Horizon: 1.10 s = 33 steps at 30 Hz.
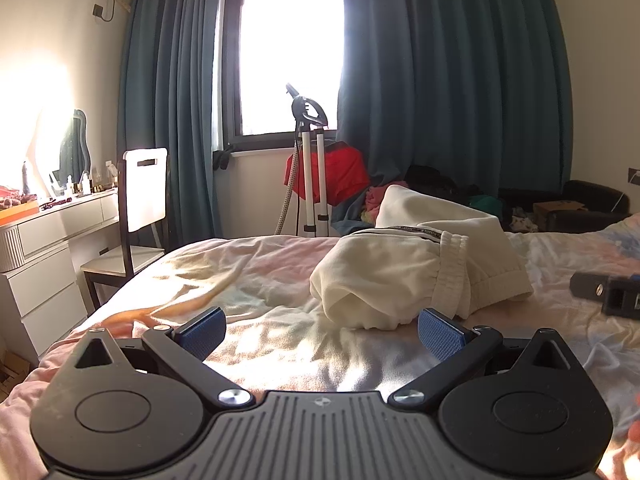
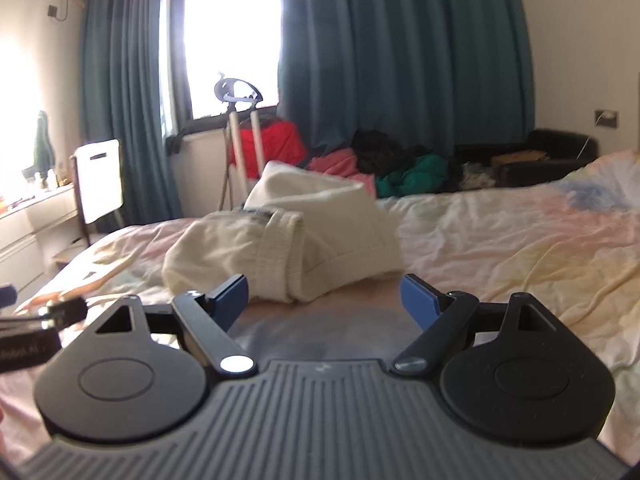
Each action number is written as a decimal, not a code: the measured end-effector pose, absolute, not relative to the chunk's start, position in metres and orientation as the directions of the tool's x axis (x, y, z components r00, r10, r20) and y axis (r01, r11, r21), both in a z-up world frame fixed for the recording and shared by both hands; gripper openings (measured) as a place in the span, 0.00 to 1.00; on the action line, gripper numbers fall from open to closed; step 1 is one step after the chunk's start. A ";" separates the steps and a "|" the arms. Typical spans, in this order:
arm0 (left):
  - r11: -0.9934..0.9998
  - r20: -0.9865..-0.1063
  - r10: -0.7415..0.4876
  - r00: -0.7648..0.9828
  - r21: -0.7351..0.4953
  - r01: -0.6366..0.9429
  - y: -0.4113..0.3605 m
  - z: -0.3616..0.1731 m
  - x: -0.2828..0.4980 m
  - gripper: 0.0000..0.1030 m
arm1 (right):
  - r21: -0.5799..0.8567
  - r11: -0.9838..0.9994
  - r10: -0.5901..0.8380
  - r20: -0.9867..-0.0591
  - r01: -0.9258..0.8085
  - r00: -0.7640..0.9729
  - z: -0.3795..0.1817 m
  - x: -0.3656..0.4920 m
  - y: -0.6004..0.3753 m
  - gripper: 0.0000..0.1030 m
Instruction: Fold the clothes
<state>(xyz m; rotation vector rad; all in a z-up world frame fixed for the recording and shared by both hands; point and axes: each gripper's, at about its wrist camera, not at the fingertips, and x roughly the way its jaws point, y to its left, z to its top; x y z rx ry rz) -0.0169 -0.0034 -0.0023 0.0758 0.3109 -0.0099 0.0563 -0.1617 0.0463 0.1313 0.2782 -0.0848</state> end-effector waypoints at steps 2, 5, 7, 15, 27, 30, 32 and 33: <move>0.996 -0.314 -0.014 0.949 0.079 0.041 -0.006 -0.007 -0.015 1.00 | 0.130 0.986 -0.067 -0.265 0.105 0.962 0.050 0.055 -0.166 0.83; 0.995 -0.342 -0.034 0.939 0.080 0.065 -0.011 -0.015 -0.010 1.00 | 0.194 0.977 -0.039 -0.267 0.093 0.963 0.055 0.054 -0.175 0.77; 0.995 -0.366 -0.039 0.930 0.076 0.071 -0.013 -0.021 -0.006 1.00 | 0.217 0.968 -0.060 -0.296 0.128 0.953 0.057 0.054 -0.180 0.58; 0.991 -0.409 -0.069 0.910 0.075 0.108 -0.042 -0.035 0.047 1.00 | 0.282 0.936 -0.100 -0.363 0.211 0.926 0.060 0.052 -0.206 0.08; 0.938 -0.298 -0.025 0.954 0.323 0.126 -0.168 -0.048 0.187 0.86 | 0.323 0.901 -0.153 -0.389 0.290 0.908 0.032 0.069 -0.247 0.09; 0.918 -0.290 0.044 0.956 0.390 0.076 -0.190 -0.058 0.214 0.80 | 0.354 0.883 -0.147 -0.417 0.309 0.897 0.020 0.080 -0.258 0.09; 0.926 -0.290 0.086 0.953 0.375 0.030 -0.193 -0.062 0.230 0.72 | 0.356 0.880 -0.151 -0.422 0.316 0.894 0.013 0.085 -0.262 0.10; 0.935 -0.283 0.098 0.954 0.354 0.009 -0.193 -0.062 0.235 0.67 | 0.351 0.881 -0.150 -0.429 0.317 0.891 0.009 0.088 -0.262 0.10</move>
